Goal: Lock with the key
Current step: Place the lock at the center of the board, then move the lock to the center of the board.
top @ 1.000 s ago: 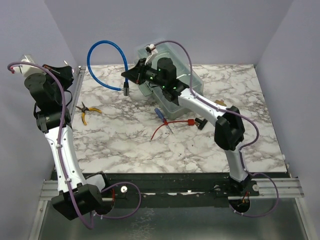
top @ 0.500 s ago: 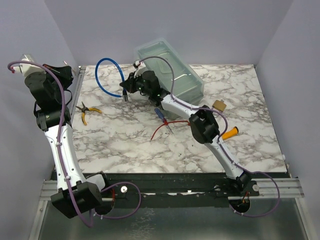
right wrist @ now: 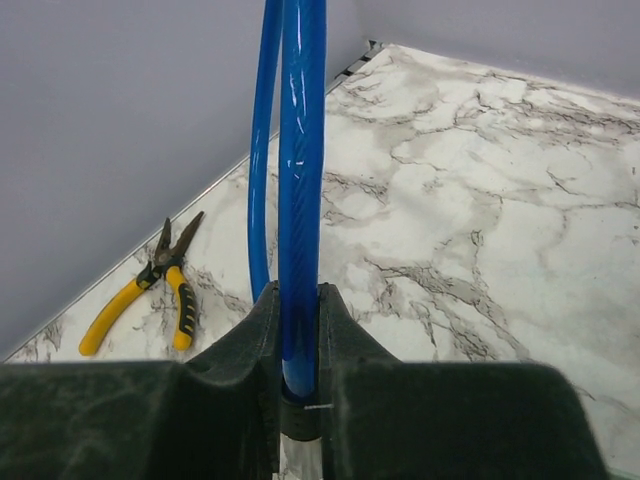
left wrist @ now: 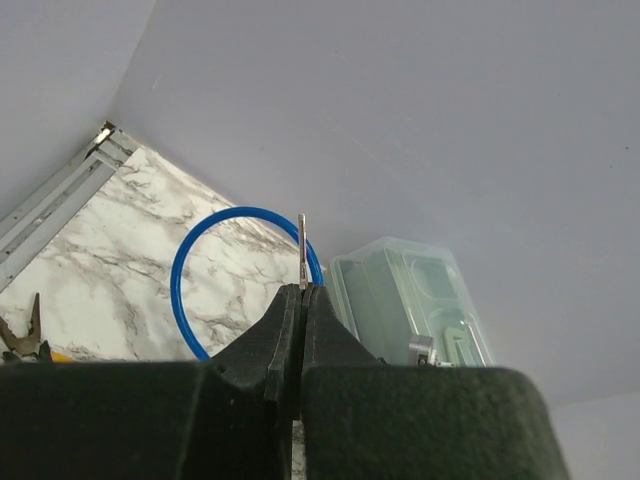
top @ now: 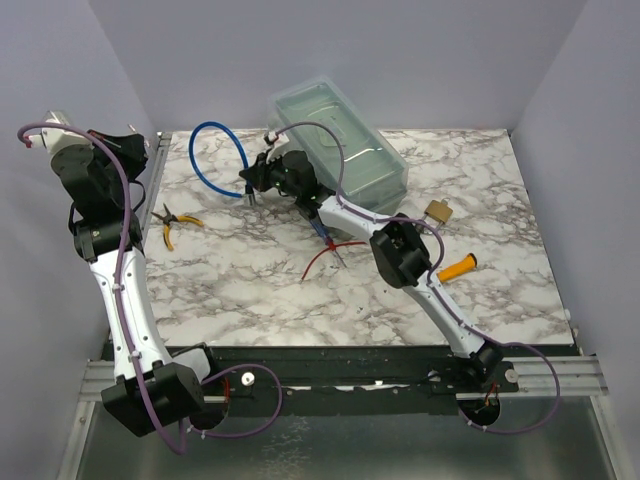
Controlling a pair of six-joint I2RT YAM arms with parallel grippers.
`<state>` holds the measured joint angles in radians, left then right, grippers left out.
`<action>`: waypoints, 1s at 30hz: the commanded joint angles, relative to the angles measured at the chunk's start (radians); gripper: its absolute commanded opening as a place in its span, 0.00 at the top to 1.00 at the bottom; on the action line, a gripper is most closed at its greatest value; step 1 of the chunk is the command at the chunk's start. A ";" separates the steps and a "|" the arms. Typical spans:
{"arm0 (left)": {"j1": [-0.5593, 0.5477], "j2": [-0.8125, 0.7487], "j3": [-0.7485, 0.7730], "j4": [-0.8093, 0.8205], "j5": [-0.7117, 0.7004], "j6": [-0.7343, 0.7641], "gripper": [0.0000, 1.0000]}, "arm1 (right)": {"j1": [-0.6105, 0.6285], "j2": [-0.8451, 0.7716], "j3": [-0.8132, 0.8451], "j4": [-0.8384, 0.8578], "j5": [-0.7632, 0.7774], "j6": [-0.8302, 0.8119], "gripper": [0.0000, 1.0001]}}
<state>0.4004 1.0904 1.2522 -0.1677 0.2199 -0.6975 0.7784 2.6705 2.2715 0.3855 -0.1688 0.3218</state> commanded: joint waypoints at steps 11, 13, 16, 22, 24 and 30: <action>0.009 0.031 0.001 -0.009 0.055 0.032 1.00 | 0.015 -0.015 0.116 0.139 0.018 -0.056 0.48; 0.009 0.049 0.013 -0.011 0.073 0.054 1.00 | 0.015 -0.041 0.101 0.148 -0.004 -0.058 0.48; 0.009 0.092 0.026 -0.013 0.096 0.099 1.00 | 0.015 -0.099 0.052 0.172 -0.053 -0.059 0.47; 0.007 0.249 0.079 -0.016 0.207 0.210 1.00 | 0.015 -0.252 -0.073 0.201 -0.173 -0.061 0.41; -0.001 0.325 0.120 -0.025 0.240 0.258 1.00 | 0.015 -0.324 -0.153 0.221 -0.222 -0.063 0.39; -0.094 0.558 0.262 -0.067 0.194 0.490 1.00 | 0.015 -0.550 -0.389 0.239 -0.328 -0.097 0.31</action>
<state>0.3737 1.5223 1.4181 -0.1902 0.4068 -0.4164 0.7845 2.2570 1.9812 0.5716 -0.3870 0.2615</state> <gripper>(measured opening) 0.017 0.668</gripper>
